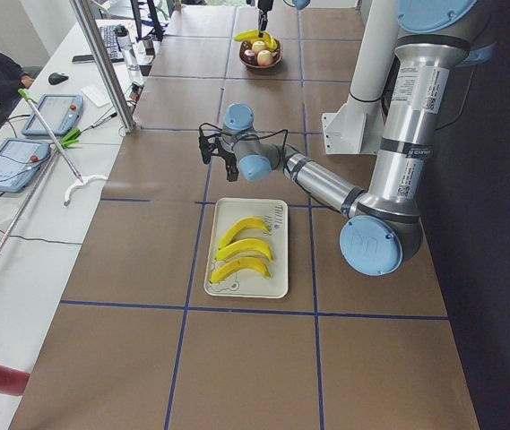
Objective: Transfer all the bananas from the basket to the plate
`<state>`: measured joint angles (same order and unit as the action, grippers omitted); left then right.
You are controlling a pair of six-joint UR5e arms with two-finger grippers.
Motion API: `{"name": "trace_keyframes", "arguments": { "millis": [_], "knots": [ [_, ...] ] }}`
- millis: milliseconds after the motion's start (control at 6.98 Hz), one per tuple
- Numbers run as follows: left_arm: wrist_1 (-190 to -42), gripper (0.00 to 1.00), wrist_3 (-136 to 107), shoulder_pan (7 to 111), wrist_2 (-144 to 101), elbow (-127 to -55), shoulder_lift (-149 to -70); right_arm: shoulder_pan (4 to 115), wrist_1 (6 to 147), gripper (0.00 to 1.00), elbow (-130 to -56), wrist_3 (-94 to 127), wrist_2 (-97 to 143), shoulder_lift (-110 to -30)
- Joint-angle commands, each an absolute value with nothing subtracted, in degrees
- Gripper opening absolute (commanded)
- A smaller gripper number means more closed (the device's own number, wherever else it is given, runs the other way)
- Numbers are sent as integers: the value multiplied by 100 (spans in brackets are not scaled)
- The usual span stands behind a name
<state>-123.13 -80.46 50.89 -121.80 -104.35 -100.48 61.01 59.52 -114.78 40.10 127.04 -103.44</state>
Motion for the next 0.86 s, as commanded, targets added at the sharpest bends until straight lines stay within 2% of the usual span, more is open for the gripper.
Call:
{"name": "trace_keyframes", "arguments": {
  "millis": [0, 287, 573, 716],
  "knots": [
    [-12313, 100, -8374, 5080, -12173, -10415, -10317, 6416, 5680, 0, -11636, 4287, 13253, -10205],
    [-12322, 100, -8823, 4931, -12120, -10406, -10572, 6372, 4464, 0, -11349, 6798, 13351, -9408],
    [-12340, 100, -9147, 4922, -12129, -10406, -10853, 5891, 2716, 0, -10840, 8544, 13176, -8915],
    [-12366, 100, -9541, 4878, -12129, -10406, -11168, 5332, 2272, 0, -10802, 9196, 12670, -8669]
  ]
}}
